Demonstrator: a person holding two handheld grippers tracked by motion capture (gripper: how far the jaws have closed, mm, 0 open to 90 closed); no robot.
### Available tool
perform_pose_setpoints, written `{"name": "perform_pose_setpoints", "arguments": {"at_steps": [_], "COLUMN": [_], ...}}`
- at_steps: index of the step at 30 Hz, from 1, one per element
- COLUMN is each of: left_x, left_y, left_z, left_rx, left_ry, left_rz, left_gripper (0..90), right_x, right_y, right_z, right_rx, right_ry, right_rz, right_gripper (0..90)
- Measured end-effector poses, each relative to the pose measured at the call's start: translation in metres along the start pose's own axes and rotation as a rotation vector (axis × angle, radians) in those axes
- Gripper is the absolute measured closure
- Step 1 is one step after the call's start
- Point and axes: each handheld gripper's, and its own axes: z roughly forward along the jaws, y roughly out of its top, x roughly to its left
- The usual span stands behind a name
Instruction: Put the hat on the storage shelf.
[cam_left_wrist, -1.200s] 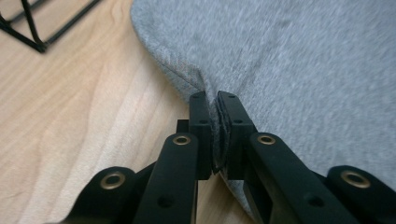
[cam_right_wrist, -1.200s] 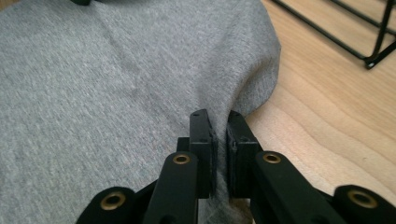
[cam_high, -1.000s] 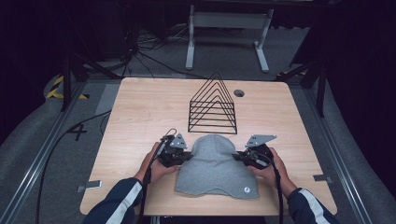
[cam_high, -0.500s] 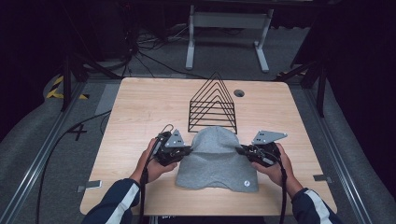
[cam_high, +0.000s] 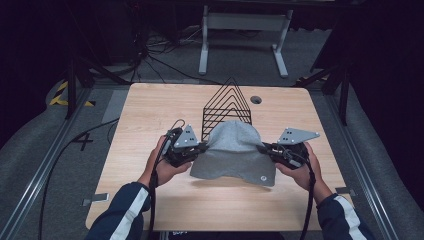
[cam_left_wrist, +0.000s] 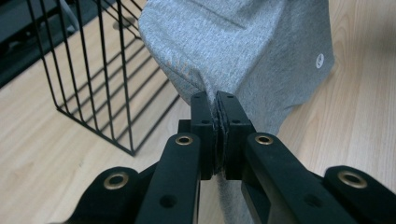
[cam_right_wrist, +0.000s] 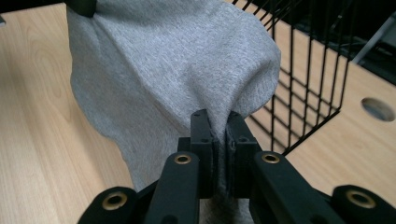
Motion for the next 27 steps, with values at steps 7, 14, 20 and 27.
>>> {"name": "perform_pose_setpoints", "arguments": {"at_steps": [7, 14, 20, 27], "left_x": [0.007, 0.023, 0.043, 0.063], "left_y": [0.021, 0.050, 0.083, 0.117], "left_z": [-0.013, -0.029, -0.048, -0.057], "left_rx": [-0.031, -0.082, -0.131, -0.140], "left_ry": [0.027, 0.055, 0.078, 0.120], "left_rz": [0.008, 0.024, 0.044, 0.052], "left_gripper": [86.7, 86.7, 86.8, 86.8], "right_x": [-0.006, -0.014, -0.031, -0.050], "right_y": [0.025, 0.061, 0.095, 0.134], "right_z": [-0.016, -0.031, -0.044, -0.054], "right_rx": [-0.052, -0.091, -0.137, -0.179], "right_ry": [-0.017, -0.041, -0.082, -0.141], "right_rz": [-0.017, -0.057, -0.057, -0.061], "right_gripper": [84.1, 84.1, 84.2, 84.3]}}
